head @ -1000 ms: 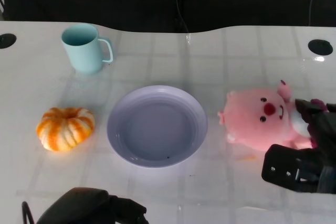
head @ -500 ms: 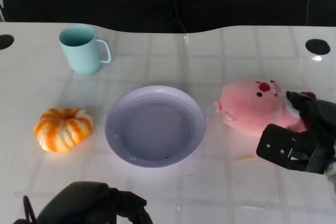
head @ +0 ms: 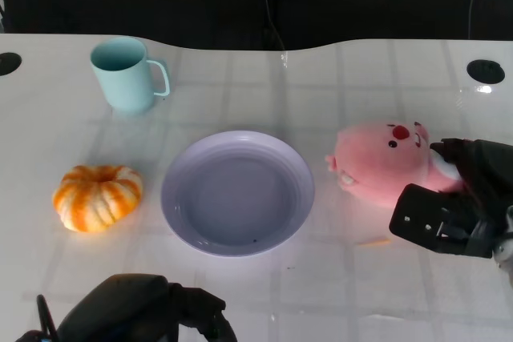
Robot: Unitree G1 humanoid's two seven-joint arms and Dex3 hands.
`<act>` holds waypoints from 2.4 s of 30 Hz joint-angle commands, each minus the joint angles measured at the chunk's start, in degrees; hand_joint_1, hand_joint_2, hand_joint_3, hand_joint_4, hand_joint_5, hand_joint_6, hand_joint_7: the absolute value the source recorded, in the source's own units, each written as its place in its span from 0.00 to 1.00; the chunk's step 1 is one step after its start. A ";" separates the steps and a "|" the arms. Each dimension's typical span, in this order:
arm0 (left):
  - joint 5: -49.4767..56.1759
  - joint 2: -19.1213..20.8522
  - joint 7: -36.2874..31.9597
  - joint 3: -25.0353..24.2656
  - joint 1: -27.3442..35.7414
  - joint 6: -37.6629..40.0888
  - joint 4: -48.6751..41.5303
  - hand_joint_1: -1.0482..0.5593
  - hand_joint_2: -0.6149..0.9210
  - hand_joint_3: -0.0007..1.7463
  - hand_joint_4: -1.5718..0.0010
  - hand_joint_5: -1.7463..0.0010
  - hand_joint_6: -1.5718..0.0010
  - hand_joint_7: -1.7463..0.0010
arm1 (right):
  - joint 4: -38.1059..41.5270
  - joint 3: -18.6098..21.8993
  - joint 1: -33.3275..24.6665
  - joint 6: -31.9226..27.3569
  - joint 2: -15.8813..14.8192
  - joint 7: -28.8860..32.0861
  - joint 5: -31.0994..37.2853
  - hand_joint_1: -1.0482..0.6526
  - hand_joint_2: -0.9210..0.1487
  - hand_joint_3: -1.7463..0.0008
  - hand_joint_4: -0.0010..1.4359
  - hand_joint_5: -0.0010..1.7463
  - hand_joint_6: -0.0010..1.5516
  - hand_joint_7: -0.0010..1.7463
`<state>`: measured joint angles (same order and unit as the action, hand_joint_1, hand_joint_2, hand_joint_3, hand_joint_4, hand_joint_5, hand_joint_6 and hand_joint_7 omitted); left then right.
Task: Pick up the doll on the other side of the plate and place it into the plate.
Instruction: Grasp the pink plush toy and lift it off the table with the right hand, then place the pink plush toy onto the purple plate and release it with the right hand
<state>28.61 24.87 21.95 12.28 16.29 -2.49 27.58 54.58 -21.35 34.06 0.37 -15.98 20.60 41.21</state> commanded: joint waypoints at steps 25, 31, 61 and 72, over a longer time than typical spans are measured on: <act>0.36 0.55 -0.33 0.60 -1.35 -1.26 -1.86 0.55 1.00 0.15 0.57 0.17 0.43 0.66 | -22.81 8.95 -3.19 2.44 -0.91 -4.43 -12.17 0.52 0.59 0.17 0.64 1.00 0.51 1.00; 0.50 0.07 -0.44 0.89 -1.16 -0.96 -1.56 0.56 1.00 0.14 0.56 0.18 0.43 0.66 | -28.67 8.81 -3.22 3.79 0.49 -7.39 -13.81 0.52 0.58 0.19 0.65 1.00 0.50 1.00; 3.67 -1.31 0.58 2.84 0.28 1.80 2.53 0.55 1.00 0.14 0.54 0.18 0.42 0.67 | -18.03 -2.73 4.97 0.24 15.08 -12.37 -8.06 0.52 0.46 0.44 0.60 1.00 0.53 0.77; 3.44 -1.22 -0.03 2.74 -0.20 1.22 1.82 0.55 1.00 0.15 0.55 0.15 0.42 0.66 | -23.65 -6.26 4.49 -4.63 11.67 -27.20 -6.32 0.26 0.00 0.86 0.10 0.19 0.17 0.00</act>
<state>31.80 23.21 22.31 15.27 16.39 -1.27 29.54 32.62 -27.53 38.21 -3.40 -3.07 -5.24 34.49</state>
